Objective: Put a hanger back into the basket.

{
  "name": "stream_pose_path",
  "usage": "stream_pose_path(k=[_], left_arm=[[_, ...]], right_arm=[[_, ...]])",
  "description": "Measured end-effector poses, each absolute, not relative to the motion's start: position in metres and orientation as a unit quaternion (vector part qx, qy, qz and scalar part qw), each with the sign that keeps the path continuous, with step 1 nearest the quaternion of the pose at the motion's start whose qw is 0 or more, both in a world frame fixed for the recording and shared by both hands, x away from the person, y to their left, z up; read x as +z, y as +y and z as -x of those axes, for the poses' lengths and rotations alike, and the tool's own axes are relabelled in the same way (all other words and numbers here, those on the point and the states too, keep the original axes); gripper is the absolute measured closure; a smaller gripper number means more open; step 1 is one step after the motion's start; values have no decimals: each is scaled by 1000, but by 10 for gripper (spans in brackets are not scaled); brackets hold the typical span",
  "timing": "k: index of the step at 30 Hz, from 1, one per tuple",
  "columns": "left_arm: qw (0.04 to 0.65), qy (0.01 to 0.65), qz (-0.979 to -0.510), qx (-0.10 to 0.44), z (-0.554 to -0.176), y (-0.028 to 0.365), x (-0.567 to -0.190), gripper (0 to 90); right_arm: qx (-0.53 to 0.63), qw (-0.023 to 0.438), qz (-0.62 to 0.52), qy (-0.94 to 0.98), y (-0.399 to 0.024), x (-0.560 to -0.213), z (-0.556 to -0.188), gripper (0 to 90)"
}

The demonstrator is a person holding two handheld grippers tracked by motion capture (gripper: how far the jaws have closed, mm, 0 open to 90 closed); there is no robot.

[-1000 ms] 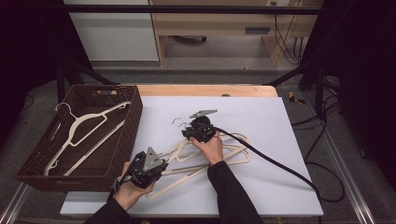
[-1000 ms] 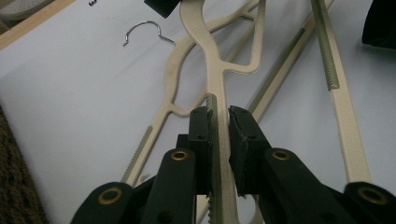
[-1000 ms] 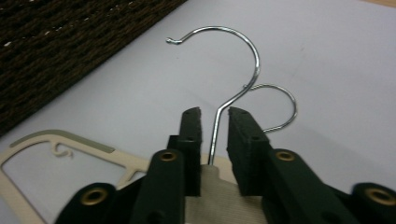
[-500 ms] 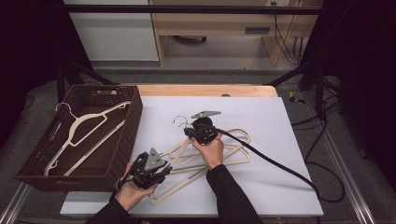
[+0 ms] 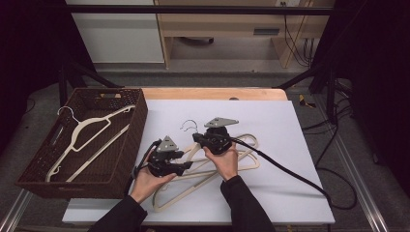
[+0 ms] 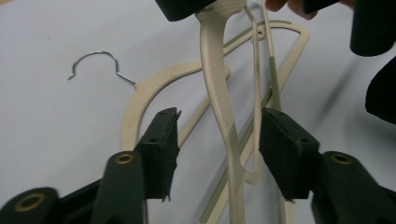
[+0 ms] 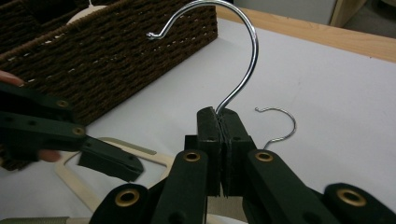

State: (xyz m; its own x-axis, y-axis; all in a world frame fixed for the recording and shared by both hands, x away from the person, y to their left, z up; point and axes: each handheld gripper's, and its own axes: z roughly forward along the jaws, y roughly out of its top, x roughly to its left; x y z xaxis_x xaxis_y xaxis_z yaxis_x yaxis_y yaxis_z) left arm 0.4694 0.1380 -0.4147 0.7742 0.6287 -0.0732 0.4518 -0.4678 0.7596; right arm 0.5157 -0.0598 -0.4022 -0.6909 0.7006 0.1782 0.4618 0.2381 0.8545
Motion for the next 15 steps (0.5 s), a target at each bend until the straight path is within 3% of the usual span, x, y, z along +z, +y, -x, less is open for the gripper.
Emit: stream_pose_path(k=[9, 15], left_arm=[[423, 323, -844, 65, -473, 127, -420, 791], [449, 327, -830, 51, -466, 130, -416, 840]], right_arm=[[504, 128, -346, 781, -69, -396, -504, 887], [510, 131, -339, 780, -79, -385, -491, 826]])
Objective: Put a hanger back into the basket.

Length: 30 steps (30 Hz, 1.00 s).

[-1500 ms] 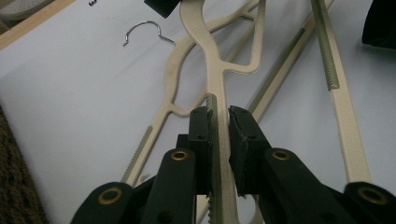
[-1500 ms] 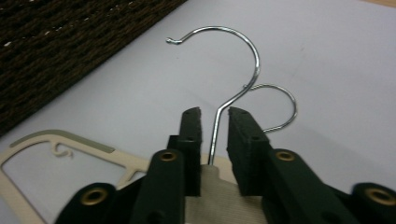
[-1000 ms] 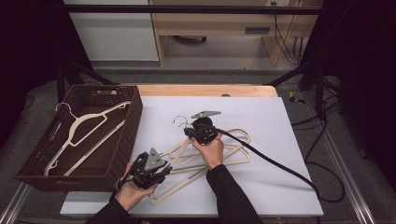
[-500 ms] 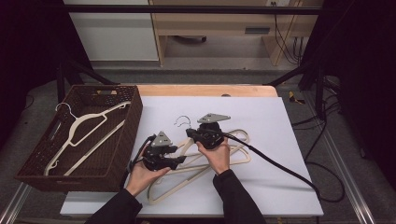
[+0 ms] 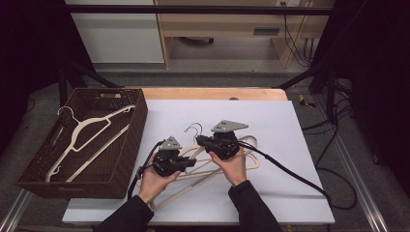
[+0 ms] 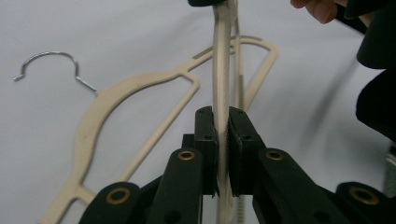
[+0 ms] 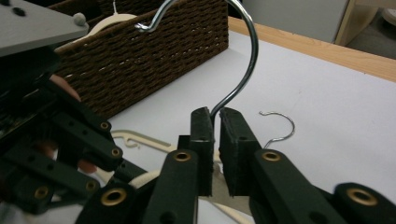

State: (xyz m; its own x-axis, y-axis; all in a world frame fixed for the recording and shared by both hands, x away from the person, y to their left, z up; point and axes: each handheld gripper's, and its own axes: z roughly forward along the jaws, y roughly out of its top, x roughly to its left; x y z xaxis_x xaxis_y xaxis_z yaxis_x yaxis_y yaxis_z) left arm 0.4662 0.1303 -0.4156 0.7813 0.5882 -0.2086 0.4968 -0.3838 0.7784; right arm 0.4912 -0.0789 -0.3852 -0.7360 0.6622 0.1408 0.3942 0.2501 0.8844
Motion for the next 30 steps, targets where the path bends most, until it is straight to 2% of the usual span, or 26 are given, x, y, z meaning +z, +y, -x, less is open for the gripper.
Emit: stream_pose_path(k=[7, 10, 19, 26, 30], left_arm=[[459, 306, -831, 66, -450, 124, -409, 861], [464, 306, -829, 55, -446, 124, -407, 861], [482, 275, -829, 70, -428, 138, -380, 861], [480, 279, -826, 96, -425, 157, -365, 861], [491, 277, -820, 104, -422, 168, -348, 861]], right_arm=[[518, 144, -322, 779, -110, -371, -463, 621], [526, 157, -323, 771, -128, -368, -449, 530], [544, 185, -346, 742, -179, -374, -426, 233], [544, 199, -352, 735, -197, -379, -422, 95], [535, 212, -353, 737, -204, -381, -419, 64]])
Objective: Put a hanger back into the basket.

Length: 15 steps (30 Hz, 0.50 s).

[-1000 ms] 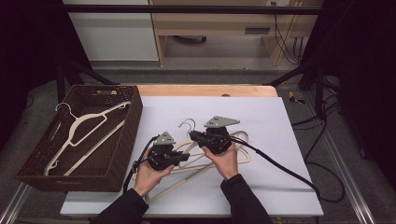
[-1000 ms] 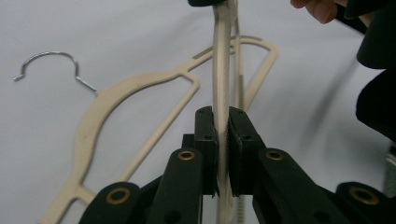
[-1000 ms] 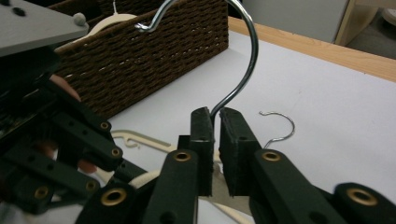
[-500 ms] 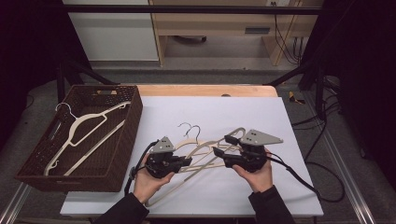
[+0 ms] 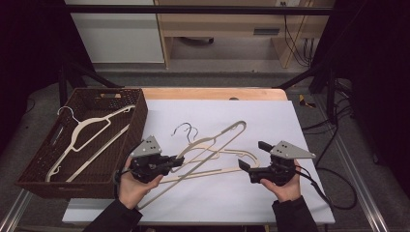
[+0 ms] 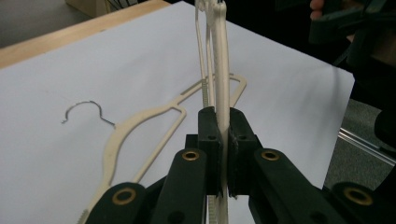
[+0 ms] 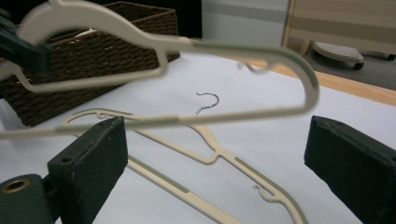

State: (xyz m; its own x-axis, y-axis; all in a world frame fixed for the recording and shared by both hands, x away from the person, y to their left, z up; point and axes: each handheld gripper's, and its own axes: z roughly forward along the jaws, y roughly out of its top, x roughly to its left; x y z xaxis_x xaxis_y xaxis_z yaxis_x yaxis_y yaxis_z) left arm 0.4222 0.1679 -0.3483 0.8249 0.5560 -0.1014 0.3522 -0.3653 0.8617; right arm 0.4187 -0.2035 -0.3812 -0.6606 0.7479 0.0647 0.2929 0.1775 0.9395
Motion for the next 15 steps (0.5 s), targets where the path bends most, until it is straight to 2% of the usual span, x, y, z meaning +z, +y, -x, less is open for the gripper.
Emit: stream_pose_path(k=[9, 15], left_arm=[[499, 266, -815, 127, -420, 194, -306, 861], [505, 265, -813, 120, -430, 214, -286, 861]], right_arm=[[530, 222, -377, 726, -224, -386, -412, 55], [533, 229, -383, 719, -231, -386, -408, 49]])
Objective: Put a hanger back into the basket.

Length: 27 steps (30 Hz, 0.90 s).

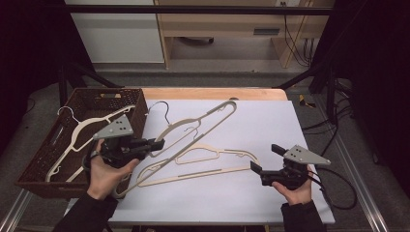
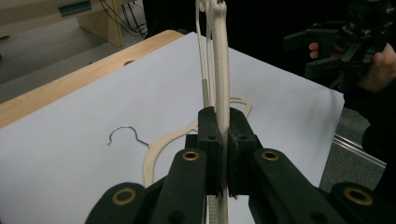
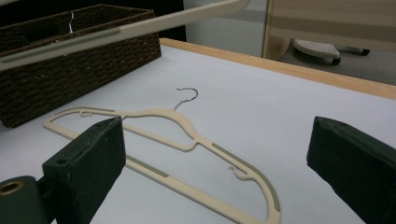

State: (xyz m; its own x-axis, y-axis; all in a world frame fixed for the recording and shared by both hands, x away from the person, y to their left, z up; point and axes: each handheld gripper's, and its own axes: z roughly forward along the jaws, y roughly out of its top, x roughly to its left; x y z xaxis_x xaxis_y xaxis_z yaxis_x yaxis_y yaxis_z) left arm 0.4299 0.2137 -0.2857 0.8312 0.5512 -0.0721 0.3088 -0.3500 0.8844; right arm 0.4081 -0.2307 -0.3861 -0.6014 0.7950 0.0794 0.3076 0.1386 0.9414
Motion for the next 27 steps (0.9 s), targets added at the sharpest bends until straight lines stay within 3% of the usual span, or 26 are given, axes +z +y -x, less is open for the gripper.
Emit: stream_pose_path(k=[27], left_arm=[[477, 304, -804, 185, -480, 330, -253, 861]], right_arm=[[527, 231, -390, 719, -237, -388, -409, 39]])
